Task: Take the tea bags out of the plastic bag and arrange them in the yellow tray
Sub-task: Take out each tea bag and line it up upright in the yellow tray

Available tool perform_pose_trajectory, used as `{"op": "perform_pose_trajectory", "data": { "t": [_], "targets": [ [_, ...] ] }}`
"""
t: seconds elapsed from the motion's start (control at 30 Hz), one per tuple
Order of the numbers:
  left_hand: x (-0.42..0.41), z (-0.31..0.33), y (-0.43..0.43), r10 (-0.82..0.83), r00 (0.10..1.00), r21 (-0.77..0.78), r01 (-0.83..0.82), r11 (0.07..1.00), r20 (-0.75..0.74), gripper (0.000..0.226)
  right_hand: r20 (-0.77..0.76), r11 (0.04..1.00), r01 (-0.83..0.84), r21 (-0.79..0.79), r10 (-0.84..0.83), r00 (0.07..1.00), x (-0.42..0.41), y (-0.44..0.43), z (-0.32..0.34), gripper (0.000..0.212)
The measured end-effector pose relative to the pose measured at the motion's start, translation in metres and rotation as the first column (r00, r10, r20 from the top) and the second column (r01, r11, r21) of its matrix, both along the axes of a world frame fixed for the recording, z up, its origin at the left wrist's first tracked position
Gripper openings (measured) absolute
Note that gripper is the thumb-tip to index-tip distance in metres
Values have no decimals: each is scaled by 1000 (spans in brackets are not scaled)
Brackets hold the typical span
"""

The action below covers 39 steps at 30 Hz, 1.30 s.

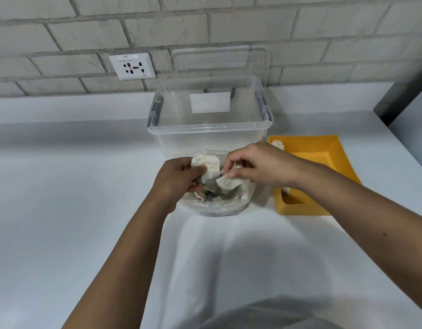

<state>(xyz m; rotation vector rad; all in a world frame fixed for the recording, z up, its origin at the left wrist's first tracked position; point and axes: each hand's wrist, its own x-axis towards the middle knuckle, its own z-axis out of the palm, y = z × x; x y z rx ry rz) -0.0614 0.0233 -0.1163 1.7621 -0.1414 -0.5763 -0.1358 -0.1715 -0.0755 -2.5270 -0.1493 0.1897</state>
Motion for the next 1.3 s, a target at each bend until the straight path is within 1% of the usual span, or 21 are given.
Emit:
{"op": "perform_pose_trajectory", "data": {
  "t": [0.1,0.17,0.27,0.4,0.5,0.57,0.63,0.7,0.77,0.8,0.83,0.9,0.97,1.03,1.07,1.17,1.3],
  "targets": [
    [-6,3,-5,-108,994,45,107,993,29,9,-41,998,-56,12,57,998,0,1,13,11],
    [-10,7,-7,-153,988,34,153,988,3,9,-25,999,-36,-24,36,999,2,4,15,14],
    [-14,11,-7,-173,983,-37,171,985,-65,13,47,999,27,-21,-26,999,6,8,11,20],
    [-15,14,-3,-180,970,-138,159,978,-163,15,88,997,63,43,-67,994,11,11,4,25],
    [-14,14,0,-218,958,-174,187,967,-184,18,112,993,86,75,-94,989,14,12,-1,30],
    [-15,13,0,-245,958,-137,226,964,-146,23,114,990,91,103,-103,988,16,14,-3,33],
    [-14,11,-2,-212,972,-78,205,976,-101,25,106,987,94,133,-108,988,19,16,-4,33],
    [-11,6,0,-130,990,-19,129,991,-46,21,109,973,116,200,-140,984,20,17,-8,31],
    [-4,-1,4,-42,998,53,40,998,47,18,128,937,179,301,-226,966,20,17,-18,24],
    [-1,-4,6,1,996,76,-8,997,85,17,137,923,212,321,-267,954,20,18,-25,21],
    [2,-6,8,44,994,79,-53,995,105,17,134,923,234,307,-285,949,20,18,-33,18],
    [5,-8,11,99,989,61,-105,993,107,20,58,957,212,199,-227,972,19,21,-50,15],
    [7,-10,12,99,990,59,-105,993,96,21,-52,993,112,37,-110,993,18,25,-63,15],
    [6,-13,12,81,992,73,-88,993,92,20,-123,992,15,-123,-30,992,19,29,-72,16],
    [6,-15,12,77,993,79,-84,993,92,21,-154,984,-11,-177,-17,988,20,30,-76,18],
    [7,-19,12,74,993,86,-82,993,92,22,-215,963,-48,-265,-11,977,24,31,-82,25],
    [7,-20,13,67,994,90,-75,993,84,22,-209,944,-55,-326,-15,978,25,31,-86,23]
  ]
}}
